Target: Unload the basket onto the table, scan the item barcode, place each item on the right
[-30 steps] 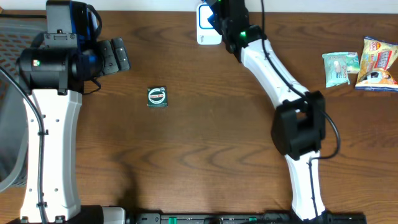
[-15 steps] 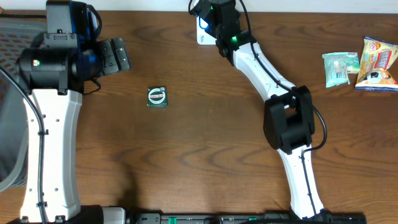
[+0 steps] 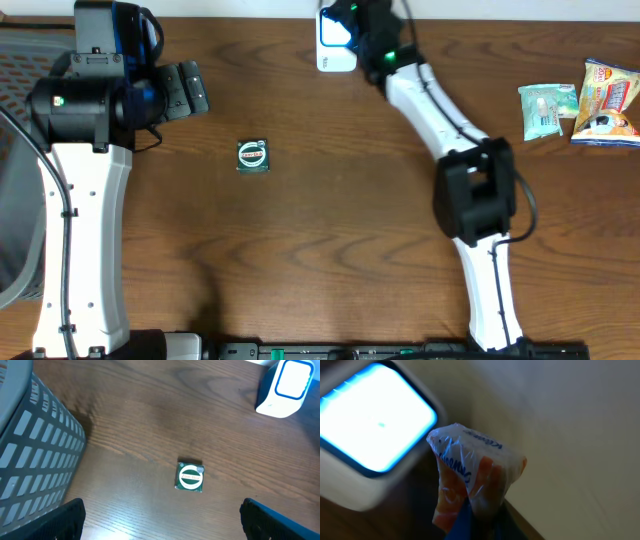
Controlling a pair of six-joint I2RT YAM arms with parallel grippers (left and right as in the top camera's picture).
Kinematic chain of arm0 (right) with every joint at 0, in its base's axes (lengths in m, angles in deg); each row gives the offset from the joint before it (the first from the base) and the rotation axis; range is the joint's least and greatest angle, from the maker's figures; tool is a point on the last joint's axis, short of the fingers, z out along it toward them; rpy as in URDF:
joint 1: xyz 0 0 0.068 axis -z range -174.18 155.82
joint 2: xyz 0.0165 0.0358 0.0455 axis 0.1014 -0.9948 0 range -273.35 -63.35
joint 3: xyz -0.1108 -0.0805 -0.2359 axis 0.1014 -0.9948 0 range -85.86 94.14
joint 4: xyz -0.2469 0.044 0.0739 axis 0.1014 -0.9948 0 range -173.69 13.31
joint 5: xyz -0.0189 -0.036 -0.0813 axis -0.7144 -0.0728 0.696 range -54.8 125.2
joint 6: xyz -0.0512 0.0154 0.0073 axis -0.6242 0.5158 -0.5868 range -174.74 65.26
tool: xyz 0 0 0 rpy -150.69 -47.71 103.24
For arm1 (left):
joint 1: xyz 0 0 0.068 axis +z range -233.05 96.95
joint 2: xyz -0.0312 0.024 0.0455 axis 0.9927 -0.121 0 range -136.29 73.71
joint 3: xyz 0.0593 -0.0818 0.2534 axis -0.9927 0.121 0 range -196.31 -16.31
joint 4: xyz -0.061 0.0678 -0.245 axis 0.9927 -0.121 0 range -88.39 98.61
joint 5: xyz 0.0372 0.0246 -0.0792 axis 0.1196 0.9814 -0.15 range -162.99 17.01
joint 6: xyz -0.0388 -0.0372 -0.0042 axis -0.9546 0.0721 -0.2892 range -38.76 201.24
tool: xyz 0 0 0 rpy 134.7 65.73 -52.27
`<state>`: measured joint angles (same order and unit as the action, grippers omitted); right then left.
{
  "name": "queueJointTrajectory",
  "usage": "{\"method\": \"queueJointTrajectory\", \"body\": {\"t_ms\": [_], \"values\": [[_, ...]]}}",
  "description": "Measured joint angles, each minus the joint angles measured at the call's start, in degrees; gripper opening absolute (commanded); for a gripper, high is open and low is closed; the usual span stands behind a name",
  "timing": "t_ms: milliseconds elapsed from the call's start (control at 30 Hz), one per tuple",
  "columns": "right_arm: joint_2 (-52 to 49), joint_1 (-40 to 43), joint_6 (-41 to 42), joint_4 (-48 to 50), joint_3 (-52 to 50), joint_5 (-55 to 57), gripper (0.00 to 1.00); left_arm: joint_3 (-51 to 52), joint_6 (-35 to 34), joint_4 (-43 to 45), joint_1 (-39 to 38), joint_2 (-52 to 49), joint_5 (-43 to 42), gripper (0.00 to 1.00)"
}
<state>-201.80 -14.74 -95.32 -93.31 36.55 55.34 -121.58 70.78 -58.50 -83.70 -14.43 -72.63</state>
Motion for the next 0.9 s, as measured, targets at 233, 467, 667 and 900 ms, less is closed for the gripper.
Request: {"method": "queueJointTrajectory", "body": {"t_ms": [233,467,667,900], "values": [[5.4,12.4,1.1,-13.9,0.7,8.5,0.01,0.0,0.0,0.1,0.0,0.0,0.0,0.98],[5.4,24.1,9.9,-23.1,0.8,12.4,0.01,0.0,0.0,0.0,0.0,0.0,0.0,0.98],[5.4,30.8,15.1,-26.0,0.8,14.4,0.21,0.0,0.0,0.0,0.0,0.0,0.0,0.98],[5.4,34.7,19.6,-27.9,0.8,14.2,0.99,0.0,0.0,0.0,0.0,0.0,0.0,0.98]]}}
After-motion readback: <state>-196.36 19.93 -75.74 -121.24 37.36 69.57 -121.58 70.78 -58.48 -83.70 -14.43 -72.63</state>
